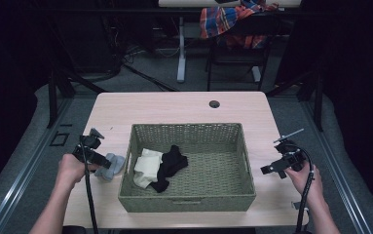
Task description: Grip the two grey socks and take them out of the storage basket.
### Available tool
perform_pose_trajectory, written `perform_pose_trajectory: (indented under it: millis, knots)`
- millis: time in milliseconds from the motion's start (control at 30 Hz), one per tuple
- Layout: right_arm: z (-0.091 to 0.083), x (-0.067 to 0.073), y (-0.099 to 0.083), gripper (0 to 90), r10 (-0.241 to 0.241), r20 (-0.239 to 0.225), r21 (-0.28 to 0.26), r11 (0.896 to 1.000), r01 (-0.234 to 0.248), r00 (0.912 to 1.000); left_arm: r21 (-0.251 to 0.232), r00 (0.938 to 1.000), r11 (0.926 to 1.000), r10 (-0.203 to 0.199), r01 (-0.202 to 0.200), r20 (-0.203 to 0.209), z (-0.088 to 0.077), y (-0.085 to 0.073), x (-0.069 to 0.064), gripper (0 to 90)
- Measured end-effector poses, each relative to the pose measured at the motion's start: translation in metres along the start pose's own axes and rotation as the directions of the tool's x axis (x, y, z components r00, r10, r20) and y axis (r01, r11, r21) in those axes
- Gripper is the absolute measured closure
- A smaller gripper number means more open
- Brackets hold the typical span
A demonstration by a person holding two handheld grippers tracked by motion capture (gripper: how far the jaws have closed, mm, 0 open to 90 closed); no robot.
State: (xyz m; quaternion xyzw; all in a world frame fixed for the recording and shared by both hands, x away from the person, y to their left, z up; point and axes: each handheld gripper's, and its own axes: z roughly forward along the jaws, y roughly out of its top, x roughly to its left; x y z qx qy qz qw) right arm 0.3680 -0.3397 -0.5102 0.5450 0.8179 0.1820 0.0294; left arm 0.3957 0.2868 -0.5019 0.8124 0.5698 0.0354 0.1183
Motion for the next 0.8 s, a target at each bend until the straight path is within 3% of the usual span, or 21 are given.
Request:
perform_pose_trajectory:
  millis: [100,267,400,567,600,800]
  knots:
    - [0.0,0.0,0.0,0.0,0.0,0.001,0.001,1.0,0.0,1.0,-0.027,0.9999,0.9996,0.006,-0.006,-0.013,-0.014,-0.005,-0.001,15.7]
    - [0.0,0.0,0.0,0.0,-0.001,0.002,0.004,1.0,0.001,1.0,-0.083,0.9992,0.9964,0.013,-0.016,-0.039,-0.036,-0.021,-0.009,5.3]
    - [-0.001,0.0,0.0,0.0,-0.006,0.003,0.009,1.0,0.006,1.0,-0.113,0.998,0.9931,0.023,-0.03,-0.058,-0.046,-0.038,-0.018,1.1]
    - [-0.001,0.001,0.0,0.0,-0.008,0.005,0.01,1.0,0.008,1.0,-0.13,0.9964,0.9909,0.024,-0.035,-0.082,-0.046,-0.056,-0.028,0.1]
    - [0.001,0.002,-0.001,0.0,0.006,0.008,-0.009,1.0,-0.006,0.9999,-0.125,0.9967,0.9916,0.025,-0.034,-0.078,-0.045,-0.058,-0.028,0.0]
    - [0.001,0.0,0.001,0.0,-0.012,0.004,0.009,1.0,0.012,0.9999,-0.15,0.9972,0.9886,-0.001,-0.011,-0.075,-0.041,-0.062,-0.024,0.0]
